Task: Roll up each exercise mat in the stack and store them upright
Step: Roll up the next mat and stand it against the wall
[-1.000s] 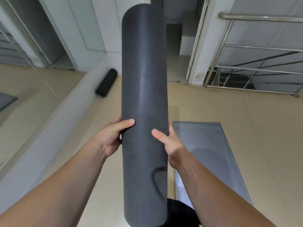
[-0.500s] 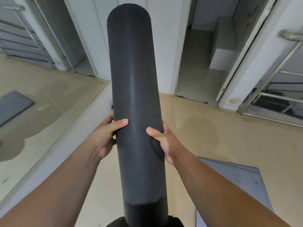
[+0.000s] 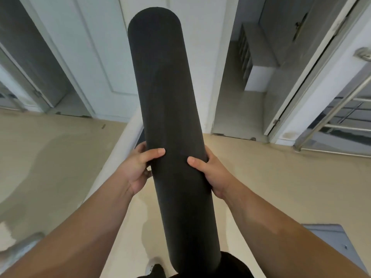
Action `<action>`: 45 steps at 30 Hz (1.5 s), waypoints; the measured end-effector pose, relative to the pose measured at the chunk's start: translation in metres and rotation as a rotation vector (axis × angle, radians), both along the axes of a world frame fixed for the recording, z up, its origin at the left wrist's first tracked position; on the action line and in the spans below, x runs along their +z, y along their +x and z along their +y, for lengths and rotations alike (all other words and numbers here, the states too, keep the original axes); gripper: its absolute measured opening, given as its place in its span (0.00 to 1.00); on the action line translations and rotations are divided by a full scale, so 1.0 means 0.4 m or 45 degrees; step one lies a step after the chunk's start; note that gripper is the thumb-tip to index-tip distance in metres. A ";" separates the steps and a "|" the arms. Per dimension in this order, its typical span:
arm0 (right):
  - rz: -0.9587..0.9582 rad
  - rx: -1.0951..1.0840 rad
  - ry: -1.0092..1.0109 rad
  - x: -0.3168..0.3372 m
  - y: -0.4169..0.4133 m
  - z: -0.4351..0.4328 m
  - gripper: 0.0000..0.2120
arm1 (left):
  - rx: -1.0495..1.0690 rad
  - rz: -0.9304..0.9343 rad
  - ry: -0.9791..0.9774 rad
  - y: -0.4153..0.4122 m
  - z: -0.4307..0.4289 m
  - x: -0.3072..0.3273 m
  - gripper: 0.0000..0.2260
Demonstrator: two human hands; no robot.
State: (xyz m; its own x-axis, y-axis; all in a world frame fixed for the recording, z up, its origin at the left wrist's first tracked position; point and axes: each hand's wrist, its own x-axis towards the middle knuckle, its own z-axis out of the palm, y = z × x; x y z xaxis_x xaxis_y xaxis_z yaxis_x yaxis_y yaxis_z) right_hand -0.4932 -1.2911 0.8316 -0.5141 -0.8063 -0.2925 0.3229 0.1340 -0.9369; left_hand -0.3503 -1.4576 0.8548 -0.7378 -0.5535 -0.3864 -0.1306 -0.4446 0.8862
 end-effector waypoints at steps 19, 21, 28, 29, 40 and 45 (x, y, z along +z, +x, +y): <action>-0.223 -0.098 0.161 -0.481 -0.824 -0.848 0.36 | -0.080 -0.261 0.154 -0.884 -0.904 -0.464 0.38; -0.266 -0.121 0.184 -0.604 -0.881 -0.918 0.36 | -0.096 -0.295 0.196 -0.948 -0.980 -0.593 0.40; -0.408 -0.233 0.343 -1.140 -0.936 -1.095 0.34 | -0.071 -0.425 0.353 -1.045 -1.142 -1.151 0.30; -0.431 -0.251 0.361 -1.217 -0.929 -1.112 0.34 | -0.072 -0.451 0.372 -1.043 -1.159 -1.237 0.29; -0.674 -0.345 0.578 -1.864 -0.789 -1.238 0.34 | -0.313 -0.737 0.440 -0.962 -1.313 -1.929 0.38; -0.670 -0.361 0.603 -2.006 -0.788 -1.326 0.38 | -0.287 -0.779 0.466 -0.968 -1.374 -2.061 0.34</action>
State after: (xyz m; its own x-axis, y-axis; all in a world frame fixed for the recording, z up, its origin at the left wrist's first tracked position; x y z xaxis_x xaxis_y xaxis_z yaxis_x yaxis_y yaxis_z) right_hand -0.8084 -1.8216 0.0292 -0.3799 -0.3917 -0.8380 0.7929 0.3288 -0.5131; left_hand -0.7375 -2.0073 0.0302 -0.4125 -0.1711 -0.8947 -0.6755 -0.6016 0.4265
